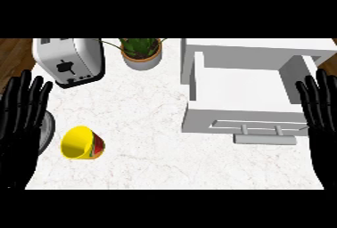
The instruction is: Pick up the cup, place it into the drawer and close the drawer
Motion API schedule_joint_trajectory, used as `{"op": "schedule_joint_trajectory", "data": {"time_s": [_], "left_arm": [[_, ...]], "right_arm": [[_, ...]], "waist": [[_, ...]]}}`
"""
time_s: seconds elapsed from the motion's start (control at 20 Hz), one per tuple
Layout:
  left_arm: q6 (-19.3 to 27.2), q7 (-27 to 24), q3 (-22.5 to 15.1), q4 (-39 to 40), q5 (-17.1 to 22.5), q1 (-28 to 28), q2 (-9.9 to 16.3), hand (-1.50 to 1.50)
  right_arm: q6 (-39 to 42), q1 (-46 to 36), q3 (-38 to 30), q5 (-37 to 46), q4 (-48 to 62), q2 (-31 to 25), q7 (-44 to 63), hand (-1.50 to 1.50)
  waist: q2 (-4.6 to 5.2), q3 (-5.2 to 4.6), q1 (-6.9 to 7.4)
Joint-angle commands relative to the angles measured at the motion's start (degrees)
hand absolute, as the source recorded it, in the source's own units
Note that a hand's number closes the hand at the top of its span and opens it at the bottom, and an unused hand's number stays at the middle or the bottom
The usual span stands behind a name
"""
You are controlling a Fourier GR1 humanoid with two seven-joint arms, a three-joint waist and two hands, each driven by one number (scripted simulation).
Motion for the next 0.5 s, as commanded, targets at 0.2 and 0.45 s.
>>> {"op": "schedule_joint_trajectory", "data": {"time_s": [0.2,0.45], "left_arm": [[-22.35,-3.09,1.13,0.39,22.6,0.14,9.31,-1.5],[-30.65,2.45,6.25,12.62,39.66,4.39,14.15,-1.5]], "right_arm": [[-0.15,-1.48,-0.07,-0.49,-1.33,0.61,-1.36,-1.5],[6.45,-1.38,1.78,-4.86,2.67,-2.9,4.06,-1.5]], "waist": [[-0.99,1.81,-0.99],[-0.45,1.87,-0.89]]}}
